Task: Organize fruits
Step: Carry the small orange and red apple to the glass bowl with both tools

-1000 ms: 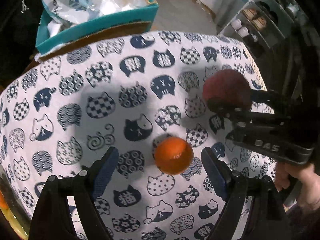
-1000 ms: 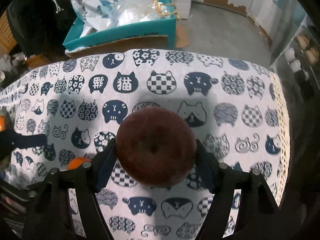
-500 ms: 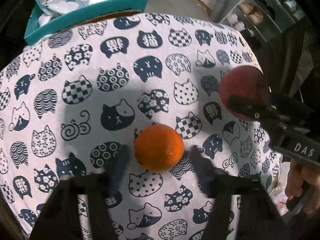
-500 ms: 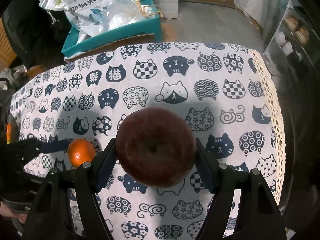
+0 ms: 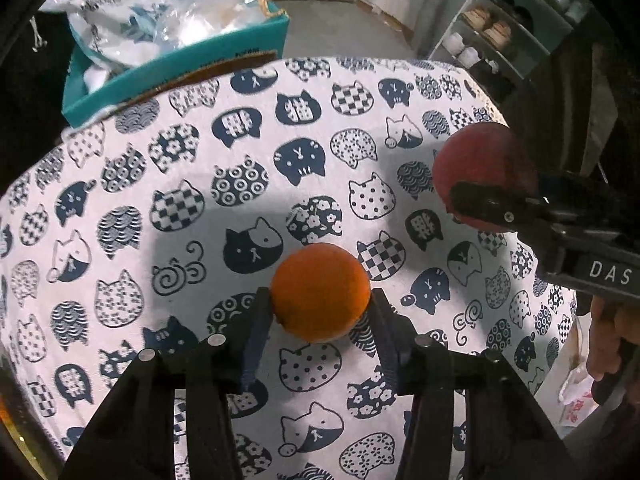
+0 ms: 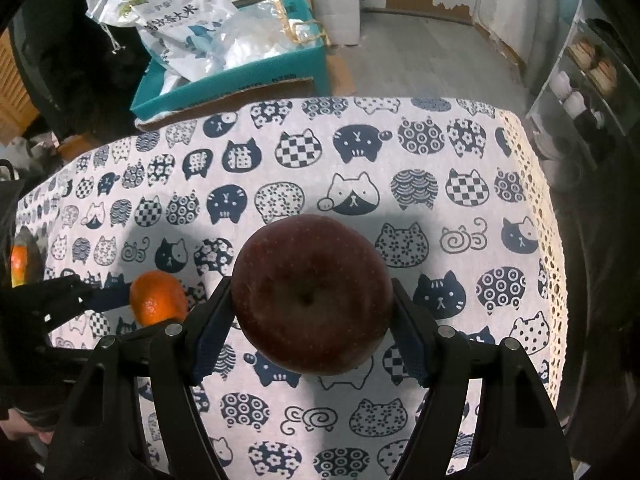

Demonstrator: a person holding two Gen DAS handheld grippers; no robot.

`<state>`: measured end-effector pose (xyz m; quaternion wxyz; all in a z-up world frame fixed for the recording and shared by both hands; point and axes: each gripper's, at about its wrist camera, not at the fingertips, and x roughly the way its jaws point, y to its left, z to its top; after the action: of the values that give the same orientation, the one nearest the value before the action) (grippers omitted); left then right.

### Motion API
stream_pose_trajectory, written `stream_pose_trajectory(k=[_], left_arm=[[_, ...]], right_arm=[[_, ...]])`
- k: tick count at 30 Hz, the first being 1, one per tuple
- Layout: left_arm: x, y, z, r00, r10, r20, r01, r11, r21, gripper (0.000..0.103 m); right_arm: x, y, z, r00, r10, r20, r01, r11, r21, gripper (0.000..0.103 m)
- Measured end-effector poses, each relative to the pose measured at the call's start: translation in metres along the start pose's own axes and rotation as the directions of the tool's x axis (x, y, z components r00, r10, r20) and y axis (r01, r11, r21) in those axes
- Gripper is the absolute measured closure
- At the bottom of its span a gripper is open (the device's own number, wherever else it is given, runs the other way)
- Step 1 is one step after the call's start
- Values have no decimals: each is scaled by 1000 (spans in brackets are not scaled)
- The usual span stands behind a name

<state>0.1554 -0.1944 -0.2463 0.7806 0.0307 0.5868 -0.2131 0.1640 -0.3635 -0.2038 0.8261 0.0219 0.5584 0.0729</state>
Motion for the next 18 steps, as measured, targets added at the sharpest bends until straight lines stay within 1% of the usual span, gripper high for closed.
stream_pose_trajectory(k=[7, 13, 18], left_arm=[[-29, 6, -9, 999, 12, 45, -12, 1000, 2, 54], [-58, 15, -14, 996, 21, 86, -19, 1000, -24, 54], [-89, 24, -19, 989, 55, 135, -52, 998, -24, 54]], right_arm=[[-19, 18, 2, 999, 15, 47, -13, 999, -33, 30], [-38, 40, 5, 995, 50, 87, -44, 997, -64, 30], [-55, 59, 9, 989, 80, 121, -70, 994, -90, 30]])
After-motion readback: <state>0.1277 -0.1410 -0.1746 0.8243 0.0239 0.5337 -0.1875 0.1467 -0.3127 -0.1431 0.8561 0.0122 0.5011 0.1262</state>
